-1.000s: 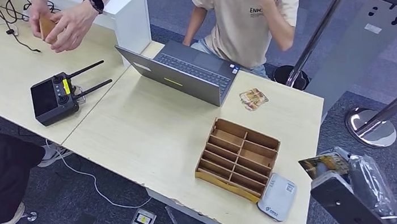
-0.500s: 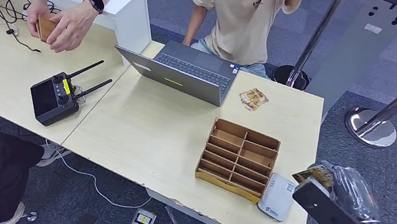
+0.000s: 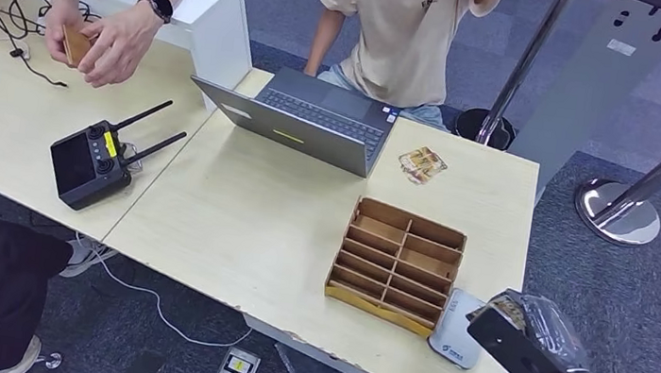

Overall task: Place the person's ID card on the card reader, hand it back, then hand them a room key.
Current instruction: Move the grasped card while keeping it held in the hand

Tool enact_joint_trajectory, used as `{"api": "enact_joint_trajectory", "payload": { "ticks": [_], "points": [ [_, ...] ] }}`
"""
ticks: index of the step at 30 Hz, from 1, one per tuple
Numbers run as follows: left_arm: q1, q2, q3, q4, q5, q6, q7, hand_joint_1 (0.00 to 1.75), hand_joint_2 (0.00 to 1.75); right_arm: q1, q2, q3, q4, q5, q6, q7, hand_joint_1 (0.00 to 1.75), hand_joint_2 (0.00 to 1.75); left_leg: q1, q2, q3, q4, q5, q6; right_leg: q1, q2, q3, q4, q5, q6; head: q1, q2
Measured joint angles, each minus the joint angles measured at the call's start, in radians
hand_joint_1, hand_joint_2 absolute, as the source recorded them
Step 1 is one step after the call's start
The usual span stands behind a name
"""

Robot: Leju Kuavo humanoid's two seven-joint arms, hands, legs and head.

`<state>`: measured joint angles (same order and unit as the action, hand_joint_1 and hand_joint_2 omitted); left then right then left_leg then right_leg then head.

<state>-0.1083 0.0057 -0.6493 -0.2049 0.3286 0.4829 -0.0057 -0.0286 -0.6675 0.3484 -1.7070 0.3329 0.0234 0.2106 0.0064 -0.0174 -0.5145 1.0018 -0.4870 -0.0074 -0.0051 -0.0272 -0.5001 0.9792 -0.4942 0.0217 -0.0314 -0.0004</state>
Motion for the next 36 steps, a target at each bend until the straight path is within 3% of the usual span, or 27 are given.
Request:
{"api": "enact_joint_trajectory", "payload": {
  "ticks": [12, 36],
  "points": [
    [0.000, -0.006, 0.001, 0.000, 0.023, 0.004, -0.005, 0.00, 0.00, -0.056, 0.009, 0.025, 0.159, 0.010, -0.016, -0.036, 1.75, 1.75, 0.000, 0.000, 0.000, 0.000, 0.000, 0.000, 0.000, 0.000, 0.000, 0.000, 0.000, 0.000, 0.000, 0.000],
    [0.000, -0.009, 0.001, 0.000, 0.027, 0.004, -0.005, 0.00, 0.00, -0.077, 0.029, 0.041, 0.249, -0.002, -0.016, -0.051, 1.75, 1.75, 0.000, 0.000, 0.000, 0.000, 0.000, 0.000, 0.000, 0.000, 0.000, 0.000, 0.000, 0.000, 0.000, 0.000]
  ]
}}
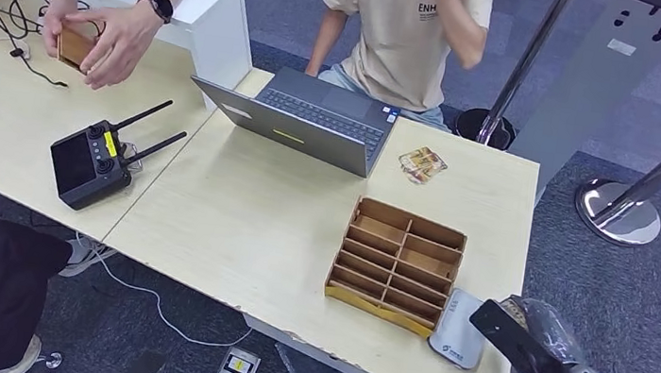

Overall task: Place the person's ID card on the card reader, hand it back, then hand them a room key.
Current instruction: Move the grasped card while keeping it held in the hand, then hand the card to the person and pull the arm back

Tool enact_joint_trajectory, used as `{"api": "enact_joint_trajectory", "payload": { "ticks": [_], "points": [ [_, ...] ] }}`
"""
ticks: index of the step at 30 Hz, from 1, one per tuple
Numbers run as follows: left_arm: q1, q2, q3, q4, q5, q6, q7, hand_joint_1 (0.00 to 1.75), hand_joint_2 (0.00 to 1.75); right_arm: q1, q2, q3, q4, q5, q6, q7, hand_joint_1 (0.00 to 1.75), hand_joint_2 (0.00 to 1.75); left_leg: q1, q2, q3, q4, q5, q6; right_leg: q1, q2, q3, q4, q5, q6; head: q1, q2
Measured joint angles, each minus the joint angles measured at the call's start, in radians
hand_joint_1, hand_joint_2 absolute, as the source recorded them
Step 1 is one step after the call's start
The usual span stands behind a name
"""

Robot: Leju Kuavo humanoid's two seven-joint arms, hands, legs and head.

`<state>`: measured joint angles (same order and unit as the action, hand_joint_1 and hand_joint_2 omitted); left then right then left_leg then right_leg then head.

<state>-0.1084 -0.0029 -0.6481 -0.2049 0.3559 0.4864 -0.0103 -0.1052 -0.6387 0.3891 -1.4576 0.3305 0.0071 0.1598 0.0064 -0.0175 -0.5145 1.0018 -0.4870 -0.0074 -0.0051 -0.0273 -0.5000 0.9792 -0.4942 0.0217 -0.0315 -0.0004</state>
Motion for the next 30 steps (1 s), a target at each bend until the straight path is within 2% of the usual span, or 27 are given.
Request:
{"api": "enact_joint_trajectory", "payload": {
  "ticks": [15, 20, 30],
  "points": [
    [0.005, 0.001, 0.000, 0.001, 0.008, 0.009, 0.007, 0.00, 0.00, 0.002, 0.027, 0.003, 0.040, -0.067, 0.006, -0.048, 1.75, 1.75, 0.000, 0.000, 0.000, 0.000, 0.000, 0.000, 0.000, 0.000, 0.000, 0.000, 0.000, 0.000, 0.000, 0.000],
    [0.007, 0.008, 0.000, 0.003, 0.009, 0.009, 0.037, 0.00, 0.00, 0.013, 0.067, 0.024, 0.064, -0.086, -0.001, -0.053, 1.75, 1.75, 0.001, 0.000, 0.000, 0.000, 0.000, 0.000, 0.001, 0.000, 0.000, 0.000, 0.000, 0.000, 0.000, 0.000],
    [0.009, 0.015, 0.001, 0.004, 0.017, 0.010, 0.040, 0.00, 0.00, 0.011, 0.118, 0.063, 0.109, -0.108, -0.015, -0.056, 1.75, 1.75, 0.001, 0.000, 0.000, 0.000, 0.000, 0.000, 0.001, 0.000, 0.001, 0.000, 0.000, 0.000, 0.000, 0.000]
  ]
}}
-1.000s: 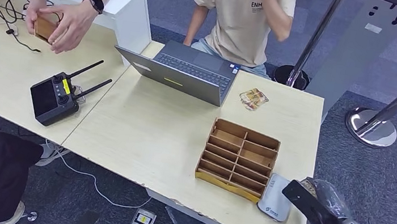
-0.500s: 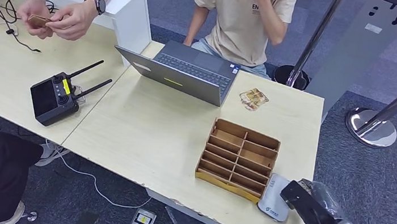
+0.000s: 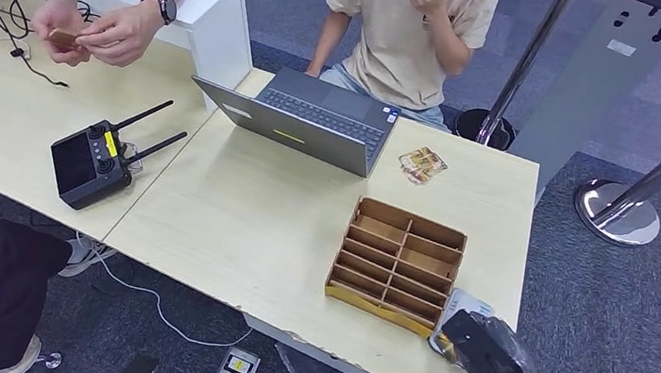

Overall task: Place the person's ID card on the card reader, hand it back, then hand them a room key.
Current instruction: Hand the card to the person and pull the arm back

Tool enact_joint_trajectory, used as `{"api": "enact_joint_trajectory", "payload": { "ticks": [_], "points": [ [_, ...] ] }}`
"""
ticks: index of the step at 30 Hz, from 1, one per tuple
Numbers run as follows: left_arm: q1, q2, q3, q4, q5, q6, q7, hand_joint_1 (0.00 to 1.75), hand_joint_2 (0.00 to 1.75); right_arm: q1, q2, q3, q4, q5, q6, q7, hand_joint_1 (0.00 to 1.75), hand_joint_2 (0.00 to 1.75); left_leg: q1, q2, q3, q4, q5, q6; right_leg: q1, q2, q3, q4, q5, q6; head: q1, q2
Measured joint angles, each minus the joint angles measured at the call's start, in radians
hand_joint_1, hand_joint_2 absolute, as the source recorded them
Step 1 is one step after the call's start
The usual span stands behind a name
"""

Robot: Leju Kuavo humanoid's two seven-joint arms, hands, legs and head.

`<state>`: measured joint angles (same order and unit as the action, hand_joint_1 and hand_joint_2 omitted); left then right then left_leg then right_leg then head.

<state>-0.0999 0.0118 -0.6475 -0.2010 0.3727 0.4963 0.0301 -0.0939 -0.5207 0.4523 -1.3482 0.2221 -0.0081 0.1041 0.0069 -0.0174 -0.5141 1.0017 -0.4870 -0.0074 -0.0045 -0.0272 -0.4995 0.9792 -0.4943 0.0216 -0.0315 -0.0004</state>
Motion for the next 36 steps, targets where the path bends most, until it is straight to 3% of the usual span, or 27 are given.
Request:
{"api": "enact_joint_trajectory", "payload": {
  "ticks": [24, 36],
  "points": [
    [0.003, 0.000, 0.000, 0.001, 0.008, 0.005, 0.000, 0.00, 0.00, -0.035, 0.042, 0.043, 0.084, 0.020, -0.089, -0.038, 1.75, 1.75, 0.000, 0.000, 0.005, 0.000, 0.000, 0.000, 0.000, 0.001, 0.004, 0.000, 0.000, 0.000, 0.000, 0.000],
    [0.008, 0.002, 0.000, 0.001, 0.015, 0.010, 0.001, 0.00, 0.00, -0.005, -0.025, 0.009, -0.028, -0.063, -0.065, 0.010, 1.75, 1.75, -0.001, 0.000, 0.003, 0.000, 0.000, 0.000, 0.000, 0.001, 0.003, 0.000, 0.000, 0.000, 0.000, 0.000]
  ]
}}
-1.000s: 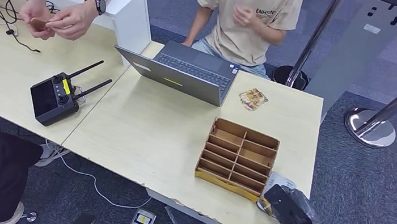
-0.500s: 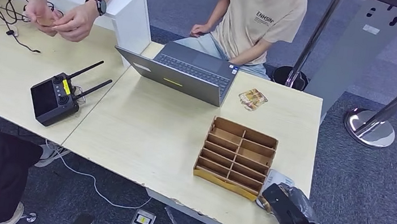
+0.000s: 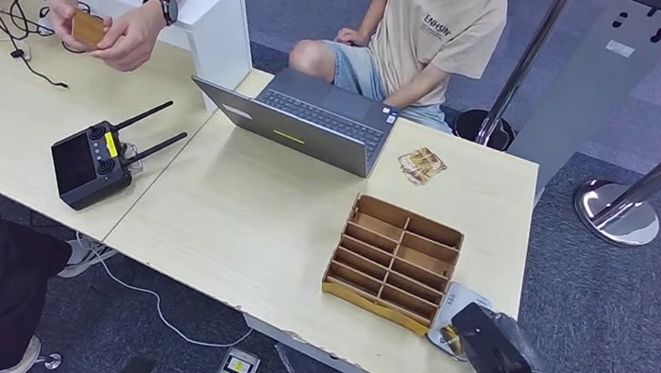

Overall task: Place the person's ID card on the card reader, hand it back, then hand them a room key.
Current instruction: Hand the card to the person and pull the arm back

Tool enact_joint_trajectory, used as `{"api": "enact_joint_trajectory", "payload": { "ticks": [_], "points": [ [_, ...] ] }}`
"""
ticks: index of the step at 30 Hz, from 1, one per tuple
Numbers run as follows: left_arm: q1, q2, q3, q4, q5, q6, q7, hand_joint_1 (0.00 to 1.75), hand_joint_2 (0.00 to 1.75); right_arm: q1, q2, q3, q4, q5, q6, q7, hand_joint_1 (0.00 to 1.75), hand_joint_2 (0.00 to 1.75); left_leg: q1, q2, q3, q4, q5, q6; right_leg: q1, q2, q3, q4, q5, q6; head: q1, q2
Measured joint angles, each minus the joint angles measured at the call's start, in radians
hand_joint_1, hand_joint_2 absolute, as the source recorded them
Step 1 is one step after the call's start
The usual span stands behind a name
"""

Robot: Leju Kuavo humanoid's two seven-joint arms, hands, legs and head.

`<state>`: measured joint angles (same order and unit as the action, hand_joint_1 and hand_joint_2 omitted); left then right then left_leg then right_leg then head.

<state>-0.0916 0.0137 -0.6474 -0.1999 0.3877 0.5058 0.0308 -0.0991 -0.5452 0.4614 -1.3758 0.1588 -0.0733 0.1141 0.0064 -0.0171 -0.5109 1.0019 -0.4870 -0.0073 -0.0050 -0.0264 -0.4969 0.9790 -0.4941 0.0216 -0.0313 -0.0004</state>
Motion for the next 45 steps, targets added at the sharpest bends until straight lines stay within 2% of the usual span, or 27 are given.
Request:
{"api": "enact_joint_trajectory", "payload": {
  "ticks": [13, 22, 28, 30, 34, 38, 42, 45],
  "points": [
    [0.000, 0.000, 0.000, 0.000, 0.013, -0.002, -0.004, 0.00, 0.00, -0.008, -0.049, -0.110, -0.234, -0.145, 0.080, -0.059, 1.75, 1.75, 0.000, 0.000, -0.001, 0.000, 0.000, 0.000, 0.000, 0.000, -0.001, 0.000, 0.000, 0.000, 0.000, 0.000],
    [0.000, 0.002, 0.000, 0.000, -0.010, -0.003, -0.001, 0.00, 0.00, -0.049, -0.034, -0.189, -0.427, -0.026, -0.010, -0.105, 1.75, 1.75, 0.000, 0.000, -0.001, 0.000, 0.000, 0.000, 0.000, 0.000, -0.001, 0.000, 0.000, 0.000, 0.000, 0.000],
    [0.000, 0.002, 0.000, 0.000, -0.012, -0.003, -0.001, 0.00, 0.00, -0.063, -0.018, -0.209, -0.496, 0.001, -0.021, -0.102, 1.75, 1.75, 0.000, 0.000, -0.001, 0.000, 0.000, 0.000, 0.000, 0.000, -0.001, 0.000, 0.000, 0.000, 0.000, 0.000],
    [-0.001, 0.002, -0.001, 0.000, -0.020, -0.003, -0.001, 0.00, 0.00, -0.072, -0.010, -0.214, -0.516, 0.059, -0.044, -0.101, 1.75, 1.75, 0.000, 0.000, -0.001, 0.000, 0.000, 0.000, 0.000, 0.000, -0.001, 0.000, 0.000, 0.000, 0.000, 0.000],
    [-0.002, 0.002, -0.006, 0.000, -0.048, -0.007, 0.000, 0.00, 0.00, -0.127, 0.013, -0.211, -0.550, 0.313, -0.123, -0.073, 1.75, 1.75, 0.000, 0.000, -0.001, 0.000, 0.000, 0.000, 0.000, 0.000, -0.001, 0.000, 0.000, 0.000, 0.000, 0.000],
    [-0.007, 0.001, -0.016, 0.000, -0.076, -0.016, 0.004, 0.00, 0.00, -0.207, 0.036, -0.192, -0.565, 0.525, -0.157, -0.033, 1.75, 1.75, 0.000, 0.000, -0.001, 0.000, 0.000, 0.000, 0.000, 0.000, 0.000, 0.000, 0.000, 0.000, 0.000, 0.000],
    [-0.022, 0.000, -0.035, 0.000, -0.110, -0.035, 0.023, 0.00, 0.00, -0.295, 0.056, -0.160, -0.552, 0.670, -0.176, -0.013, 1.75, 1.75, 0.000, 0.000, -0.002, 0.000, 0.000, 0.000, 0.000, 0.000, 0.000, 0.001, 0.000, 0.000, 0.000, 0.000],
    [-0.038, -0.002, -0.051, 0.000, -0.128, -0.047, 0.033, 0.00, 0.00, -0.369, 0.070, -0.130, -0.512, 0.725, -0.181, -0.012, 1.75, 1.75, 0.000, 0.000, -0.002, 0.000, 0.000, 0.000, 0.000, 0.000, 0.000, 0.001, 0.000, 0.000, 0.000, 0.000]
  ]
}}
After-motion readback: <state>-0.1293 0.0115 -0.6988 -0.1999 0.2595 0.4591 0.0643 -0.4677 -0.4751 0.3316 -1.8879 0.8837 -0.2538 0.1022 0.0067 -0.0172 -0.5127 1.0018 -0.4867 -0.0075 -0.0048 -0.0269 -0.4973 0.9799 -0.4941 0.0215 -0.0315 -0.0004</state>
